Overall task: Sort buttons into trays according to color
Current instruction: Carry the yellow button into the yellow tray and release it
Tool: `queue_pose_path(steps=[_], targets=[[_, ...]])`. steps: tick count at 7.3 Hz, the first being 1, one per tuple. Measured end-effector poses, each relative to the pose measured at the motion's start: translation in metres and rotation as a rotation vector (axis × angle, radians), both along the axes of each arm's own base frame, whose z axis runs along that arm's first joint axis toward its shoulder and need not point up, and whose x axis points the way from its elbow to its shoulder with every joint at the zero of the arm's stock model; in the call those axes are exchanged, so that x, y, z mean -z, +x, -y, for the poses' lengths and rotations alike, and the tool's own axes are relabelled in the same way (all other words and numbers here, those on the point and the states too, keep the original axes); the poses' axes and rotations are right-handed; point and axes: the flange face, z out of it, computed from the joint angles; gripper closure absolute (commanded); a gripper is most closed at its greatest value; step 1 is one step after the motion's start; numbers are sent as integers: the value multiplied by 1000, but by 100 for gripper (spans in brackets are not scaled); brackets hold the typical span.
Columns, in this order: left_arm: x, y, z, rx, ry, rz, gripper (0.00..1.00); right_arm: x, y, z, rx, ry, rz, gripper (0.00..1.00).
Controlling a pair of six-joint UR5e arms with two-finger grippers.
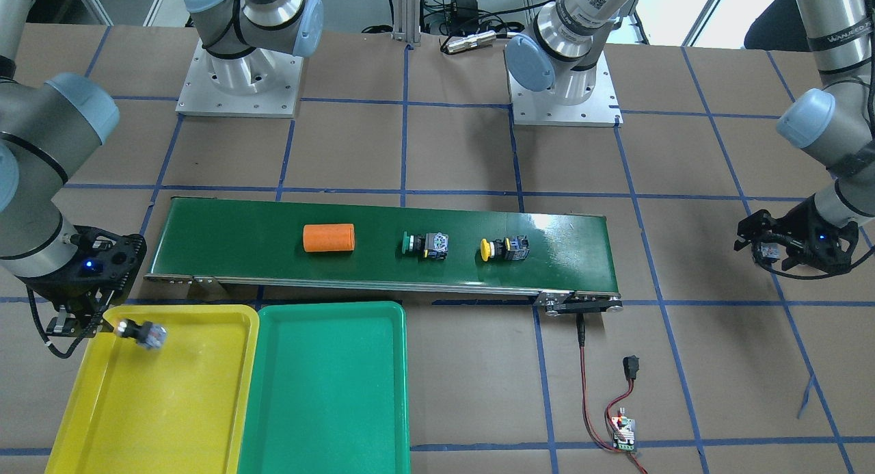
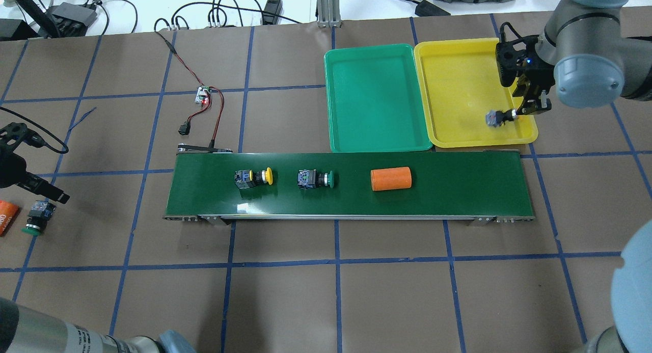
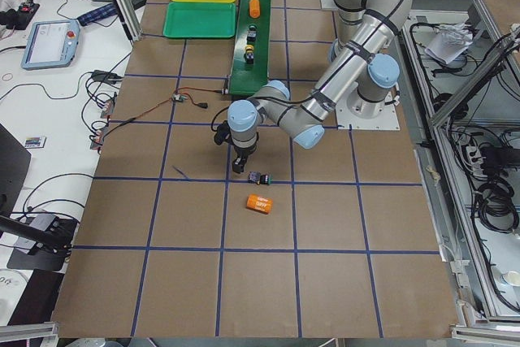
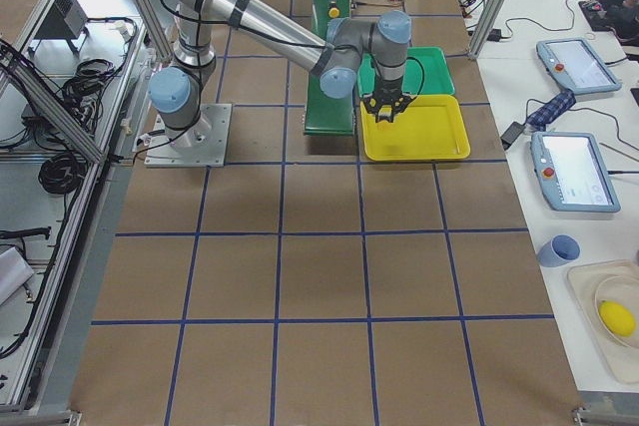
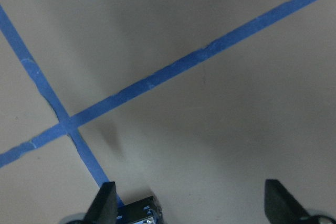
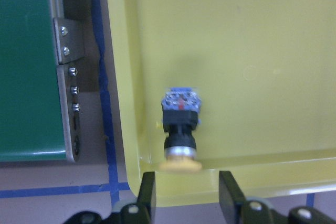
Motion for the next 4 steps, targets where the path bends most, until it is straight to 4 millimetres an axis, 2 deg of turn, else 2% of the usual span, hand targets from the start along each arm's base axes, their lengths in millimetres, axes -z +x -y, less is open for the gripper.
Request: queue_pose_path(steps=[2, 3, 4], targets=[[10, 23, -14, -108, 15, -9, 0, 0, 1, -2, -1, 6, 1, 1], [13, 27, -17, -139, 22, -13, 0, 1, 4, -5, -4, 11, 1, 0], [18, 27, -21, -164, 31, -20, 13, 1, 7, -12, -9, 18, 0, 0]])
